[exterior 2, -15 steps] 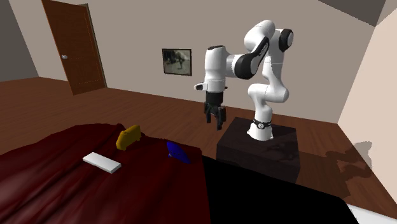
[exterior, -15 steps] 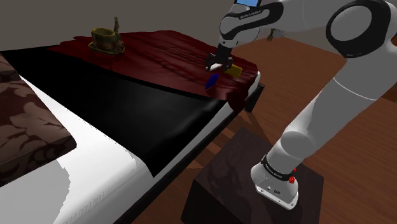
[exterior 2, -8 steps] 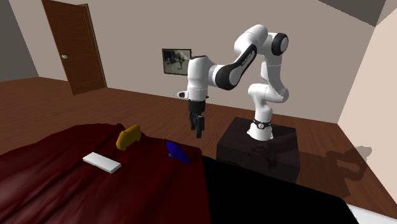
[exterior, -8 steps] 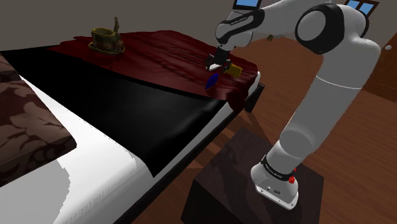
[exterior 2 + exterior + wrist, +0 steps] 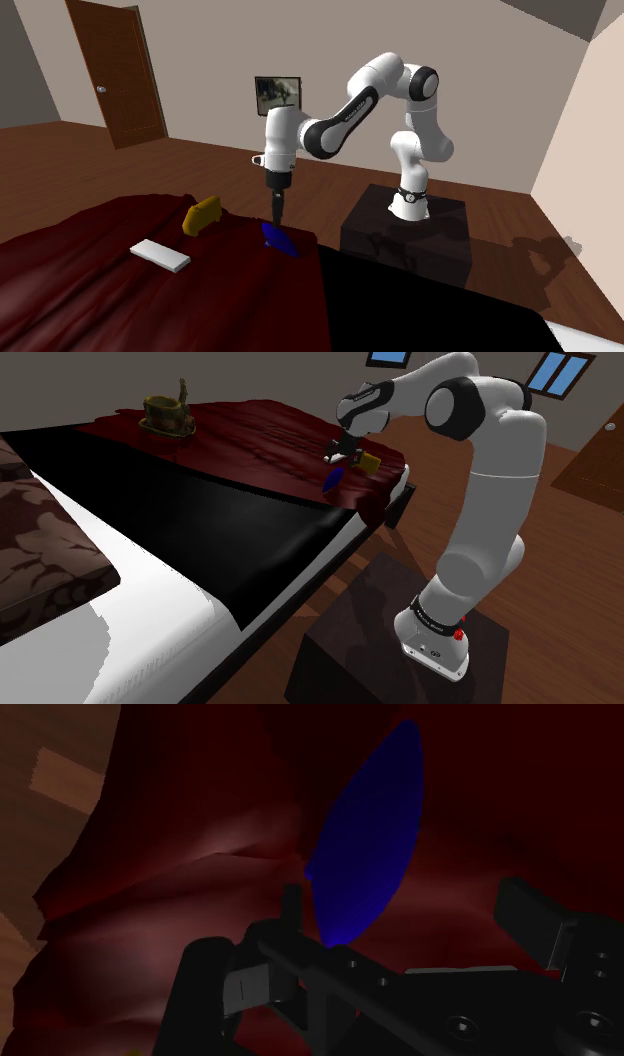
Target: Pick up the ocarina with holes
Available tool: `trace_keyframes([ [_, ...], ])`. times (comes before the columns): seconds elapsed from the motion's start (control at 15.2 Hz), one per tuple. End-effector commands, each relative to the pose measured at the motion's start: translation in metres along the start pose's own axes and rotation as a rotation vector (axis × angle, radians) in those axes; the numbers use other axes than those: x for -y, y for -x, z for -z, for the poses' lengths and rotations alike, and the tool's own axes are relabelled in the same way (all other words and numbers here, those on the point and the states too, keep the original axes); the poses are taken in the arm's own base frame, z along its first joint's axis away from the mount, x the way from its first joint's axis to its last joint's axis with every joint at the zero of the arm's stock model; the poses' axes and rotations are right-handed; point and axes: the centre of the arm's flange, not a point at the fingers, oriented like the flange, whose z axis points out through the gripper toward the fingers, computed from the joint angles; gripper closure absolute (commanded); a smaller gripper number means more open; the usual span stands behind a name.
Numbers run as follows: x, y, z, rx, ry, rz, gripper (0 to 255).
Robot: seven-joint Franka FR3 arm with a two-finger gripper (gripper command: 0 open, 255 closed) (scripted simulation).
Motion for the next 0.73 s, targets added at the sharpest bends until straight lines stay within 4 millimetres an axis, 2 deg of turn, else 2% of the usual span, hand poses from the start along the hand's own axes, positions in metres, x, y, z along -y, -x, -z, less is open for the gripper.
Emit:
trace_keyframes([
  [0.0, -0.004, -0.015, -0.009, -0.009, -0.001, -0.027, 0],
  [0.46, -0.01, -0.01, -0.048, -0.009, -0.001, -0.027, 0],
  [0.59, -0.01, -0.01, -0.048, -0.009, -0.001, -0.027, 0],
  [0.66, -0.01, -0.01, -0.048, -0.009, -0.001, -0.027, 255],
])
